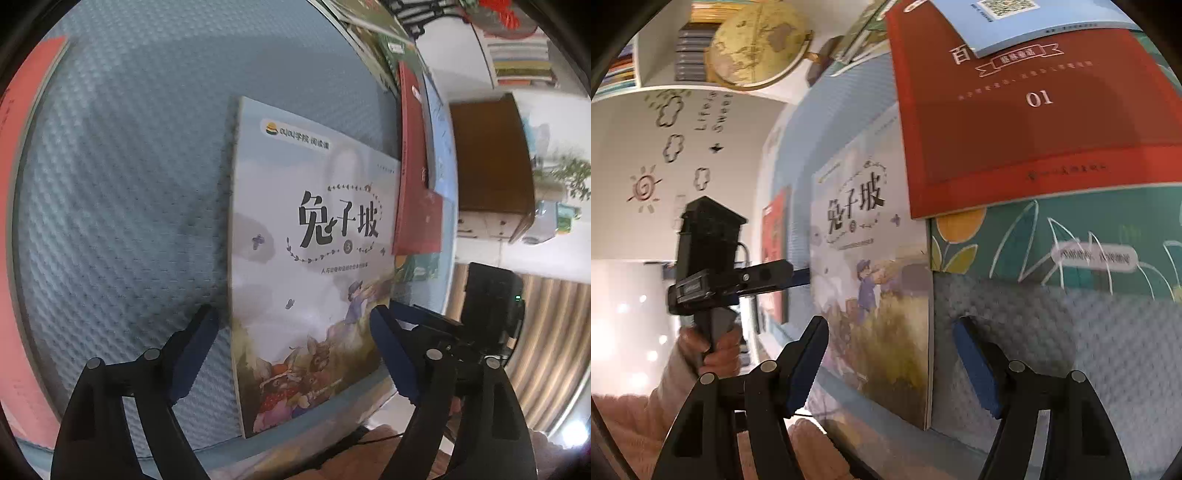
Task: Organize books
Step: 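Grasp the white rabbit book edge with the right tool and lift, then carry the rabbit book upright and stand it against the red poetry book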
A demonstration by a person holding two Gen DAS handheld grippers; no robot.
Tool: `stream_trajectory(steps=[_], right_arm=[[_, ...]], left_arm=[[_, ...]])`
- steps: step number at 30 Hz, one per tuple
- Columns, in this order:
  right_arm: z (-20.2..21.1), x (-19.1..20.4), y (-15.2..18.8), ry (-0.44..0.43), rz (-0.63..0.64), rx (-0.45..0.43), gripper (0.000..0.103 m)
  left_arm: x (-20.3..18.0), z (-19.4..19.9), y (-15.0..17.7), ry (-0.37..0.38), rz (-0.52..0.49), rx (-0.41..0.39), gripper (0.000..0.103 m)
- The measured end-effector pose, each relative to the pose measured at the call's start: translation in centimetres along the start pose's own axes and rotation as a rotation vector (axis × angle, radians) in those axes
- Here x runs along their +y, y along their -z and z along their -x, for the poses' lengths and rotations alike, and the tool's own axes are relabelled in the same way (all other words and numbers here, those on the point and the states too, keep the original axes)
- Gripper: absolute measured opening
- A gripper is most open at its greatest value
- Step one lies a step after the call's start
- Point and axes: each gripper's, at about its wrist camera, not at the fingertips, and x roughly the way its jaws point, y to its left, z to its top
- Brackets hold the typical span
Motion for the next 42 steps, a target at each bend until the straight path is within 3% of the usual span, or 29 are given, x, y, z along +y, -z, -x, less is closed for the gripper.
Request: stream_trajectory(steps=[6, 11, 15, 20, 22, 25, 28, 32, 34, 42], right_arm=[[-0.9, -0.5, -1.4, -0.061, 0.049, 0.053, 0.056], [-1.2, -2.0, -2.4, -0.072, 0.029, 0.09, 0.009], [-0.8, -3.8, -1.8, -0.122, -0.034, 0.088, 0.008], [-0.8, -3.5, -1.4, -0.12, -0.043, 0.084, 0.011], [-0.7, -3.3, -1.2, -0.115, -0.037, 0.087, 0.012], [-0.4, -3.1, -1.0, -0.099, -0.036, 0.086, 0.013], [-0.3, -2.7, -0.5, -0.07, -0.042, 0.062, 0.013], [-0.2, -0.6, 0.0, 0.016, 0.008, 0.051, 0.013], [-0.1, 0.1, 0.4, 0.02, 0.014, 0.062, 0.013], [0.5, 3.8, 1.3, 0.065, 0.106, 0.029, 0.013]], left_arm=[[4.3, 5.0, -0.2, 0.047, 0.039, -0.009, 0.08], [2.8, 2.6, -0.3, 0.076, 0.054, -0.015, 0.08], [3.9, 2.6, -0.2, 0.142, 0.127, -0.026, 0.074], [5.4, 2.8, 0.5, 0.104, 0.149, -0.024, 0.025], [6.3, 2.7, 0.7, 0.095, 0.178, -0.023, 0.013], [6.8, 2.6, 1.1, 0.129, 0.189, -0.036, 0.013], [4.8, 2.6, 1.3, 0.032, 0.115, -0.038, 0.012], [0.8, 2.3, 1.8, -0.183, -0.053, -0.017, 0.013], [-0.6, 2.4, 2.1, -0.25, -0.107, -0.028, 0.013], [-3.3, 3.4, 3.2, -0.264, -0.163, -0.044, 0.013]])
